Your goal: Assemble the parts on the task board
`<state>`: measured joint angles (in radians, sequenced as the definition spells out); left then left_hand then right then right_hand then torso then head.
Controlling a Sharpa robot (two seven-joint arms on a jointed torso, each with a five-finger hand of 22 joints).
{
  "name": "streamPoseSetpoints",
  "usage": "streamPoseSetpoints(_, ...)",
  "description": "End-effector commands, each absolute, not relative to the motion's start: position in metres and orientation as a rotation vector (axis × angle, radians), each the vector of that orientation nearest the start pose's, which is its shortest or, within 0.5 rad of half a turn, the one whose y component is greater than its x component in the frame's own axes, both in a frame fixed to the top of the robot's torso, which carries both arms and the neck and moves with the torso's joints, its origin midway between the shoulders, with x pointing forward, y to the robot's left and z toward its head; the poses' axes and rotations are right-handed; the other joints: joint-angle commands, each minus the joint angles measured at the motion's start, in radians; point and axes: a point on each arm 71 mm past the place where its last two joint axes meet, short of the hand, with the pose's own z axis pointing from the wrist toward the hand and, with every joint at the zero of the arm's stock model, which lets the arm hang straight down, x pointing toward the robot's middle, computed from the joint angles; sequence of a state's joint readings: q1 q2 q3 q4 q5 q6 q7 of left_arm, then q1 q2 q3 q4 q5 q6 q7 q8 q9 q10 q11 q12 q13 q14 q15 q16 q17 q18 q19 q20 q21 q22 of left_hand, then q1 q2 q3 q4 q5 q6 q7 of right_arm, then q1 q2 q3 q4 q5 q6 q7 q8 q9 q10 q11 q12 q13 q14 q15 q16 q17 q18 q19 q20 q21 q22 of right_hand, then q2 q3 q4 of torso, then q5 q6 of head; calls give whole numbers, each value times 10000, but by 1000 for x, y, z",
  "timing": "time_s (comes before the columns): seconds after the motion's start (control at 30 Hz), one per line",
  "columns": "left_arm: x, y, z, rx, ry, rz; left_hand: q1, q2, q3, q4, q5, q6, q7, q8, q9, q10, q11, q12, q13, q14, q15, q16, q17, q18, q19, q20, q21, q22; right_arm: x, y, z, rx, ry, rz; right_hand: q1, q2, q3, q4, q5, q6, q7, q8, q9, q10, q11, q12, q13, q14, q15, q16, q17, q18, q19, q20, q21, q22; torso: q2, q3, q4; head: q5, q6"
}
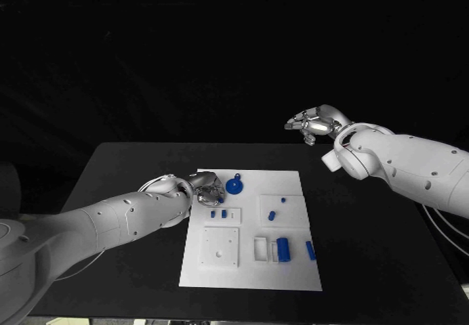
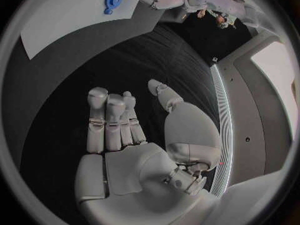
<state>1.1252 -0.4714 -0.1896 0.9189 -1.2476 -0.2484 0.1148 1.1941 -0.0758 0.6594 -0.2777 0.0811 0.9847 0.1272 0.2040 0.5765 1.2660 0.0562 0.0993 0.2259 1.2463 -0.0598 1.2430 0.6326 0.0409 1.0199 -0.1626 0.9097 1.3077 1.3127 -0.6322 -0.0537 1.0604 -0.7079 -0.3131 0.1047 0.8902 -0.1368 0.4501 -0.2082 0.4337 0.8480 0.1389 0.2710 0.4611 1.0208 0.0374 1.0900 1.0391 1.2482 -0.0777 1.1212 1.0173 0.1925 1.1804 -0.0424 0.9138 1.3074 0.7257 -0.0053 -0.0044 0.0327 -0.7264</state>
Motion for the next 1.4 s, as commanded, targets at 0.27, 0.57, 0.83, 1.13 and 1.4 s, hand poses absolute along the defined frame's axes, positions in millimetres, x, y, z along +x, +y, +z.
streamPoseSetpoints(0.27, 537, 180, -301, 568, 18996, -6697, 94, -350, -29, -49, -61, -575, 93, -206, -109, -731, 272, -359, -108, -216, 283, 53, -45, 771, -190, 282, -5, 187, 582, -237, -152, 5107, 15766, 9105, -60, 31, 29, -42, 58, 17, 104, -57, -15, -82, -20, 42, -13, 12, 27, 1, -10, 693, 1, -60, -34, 148, -2, -1, -3, 28, 13)
streamPoseSetpoints(0.57, 539, 185, -301, 383, 19001, -6584, 175, -427, -25, -54, -59, -923, 114, -311, -194, -1175, 428, -341, -189, -339, 438, 103, -64, 878, -277, 447, -20, 189, 582, -237, -152, 5115, 15763, 9093, -60, 31, 28, -43, 58, 15, 104, -58, -15, -83, -20, 43, -14, 11, 27, 0, -10, 693, 0, -59, -36, 148, 3, 0, 0, 25, -1)
streamPoseSetpoints(0.83, 541, 196, -301, 94, 18910, -6398, 259, -455, 16, -62, -1, -972, 139, -269, -207, -1396, 482, -339, -222, -485, 492, 56, -123, 916, -372, 516, -50, 184, 582, -239, -152, 5134, 15741, 9055, -57, 29, 30, -48, 58, 10, 106, -61, -17, -92, -18, 39, -20, 2, 29, -8, -14, 693, -7, -58, -44, 148, -2, -1, -5, 35, 11)
streamPoseSetpoints(1.13, 545, 221, -293, -1253, 18570, -6617, 377, -449, 125, -48, 40, -914, 220, -168, -195, -1392, 502, -278, -197, -651, 514, -87, -236, 916, -476, 563, -108, 166, 581, -241, -153, 4634, 15895, 8849, 122, 56, 205, -213, -10, -79, 168, -96, -34, -429, 51, -311, -281, -382, 101, -495, -268, 689, -438, 122, -499, 2, -4, 5, 1, 9, 62)
streamPoseSetpoints(1.4, 555, 238, -267, -4360, 17865, -8157, -166, -387, 158, 195, 13, -778, 311, 86, -99, -1002, 465, -55, -26, -1407, 502, -1791, -1148, 577, -1301, 740, -1157, -321, 572, -237, -161, 3488, 16191, 8486, 834, 19, 1185, -491, -659, -246, 500, -73, -10, -1825, 429, -2425, -2033, -1909, 573, -2258, -1212, 408, -1992, 927, -2311, -746, -4, -1, 1, -64, 159)
